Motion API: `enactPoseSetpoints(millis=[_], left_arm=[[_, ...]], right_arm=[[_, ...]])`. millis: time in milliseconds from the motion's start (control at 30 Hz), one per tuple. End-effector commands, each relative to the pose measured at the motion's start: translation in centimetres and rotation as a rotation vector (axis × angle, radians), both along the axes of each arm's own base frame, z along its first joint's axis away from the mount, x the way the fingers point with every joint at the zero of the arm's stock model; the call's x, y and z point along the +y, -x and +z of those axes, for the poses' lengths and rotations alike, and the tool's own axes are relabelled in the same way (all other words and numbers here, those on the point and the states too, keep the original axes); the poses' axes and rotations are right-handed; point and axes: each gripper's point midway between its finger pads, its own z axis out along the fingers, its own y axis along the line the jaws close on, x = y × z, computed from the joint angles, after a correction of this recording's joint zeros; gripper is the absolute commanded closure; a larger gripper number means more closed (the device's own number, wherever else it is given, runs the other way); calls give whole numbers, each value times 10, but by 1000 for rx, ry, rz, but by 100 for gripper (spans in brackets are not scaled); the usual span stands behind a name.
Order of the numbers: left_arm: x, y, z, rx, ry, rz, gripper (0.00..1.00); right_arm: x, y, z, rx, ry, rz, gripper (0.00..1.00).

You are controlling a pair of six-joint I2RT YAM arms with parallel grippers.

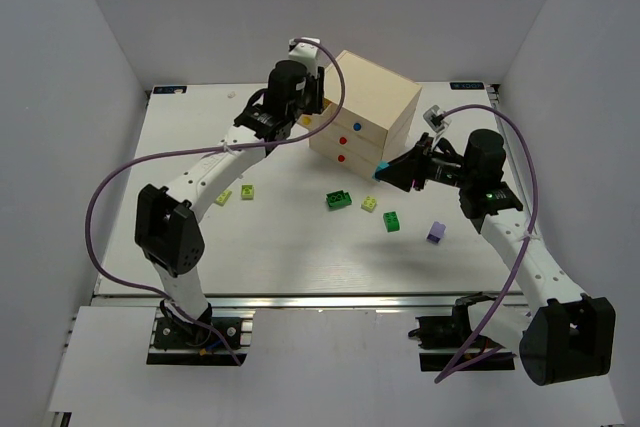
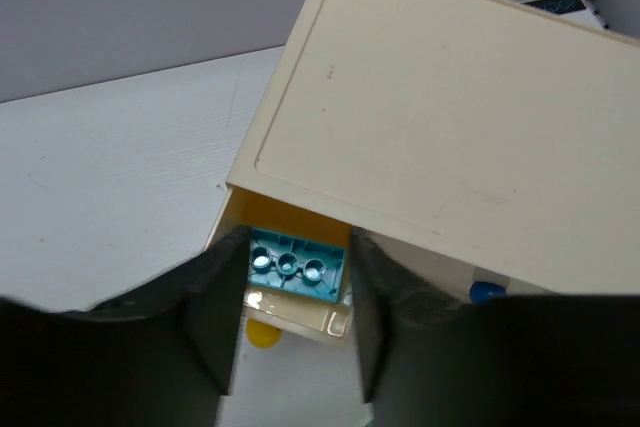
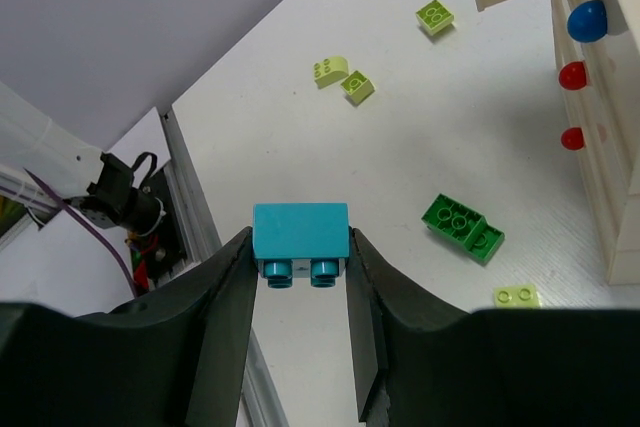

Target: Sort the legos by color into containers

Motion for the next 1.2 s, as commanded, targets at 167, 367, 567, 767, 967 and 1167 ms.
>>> enactPoseSetpoints(millis=[167,367,567,767,967,1167], left_arm=[[53,55,93,-78,152,99,100],[128,113,30,22,92,281,66],[172,149,-43,86,-20,374,27],[181,158,-50,57,-61,364,24],[188,165,-52,48,-67,377,22],[189,168,-48,35,-53,373,19]], right_arm=[[14,7,13,-287,82,184,100],[40,-47,20,-582,278,224,100],[82,-142,48,-498,404,10,100],[116,-183,45,-429,416,-184,100],[142,-202,43,-374,424,-252,100],[145,-216,34,-382,472,-344,100]])
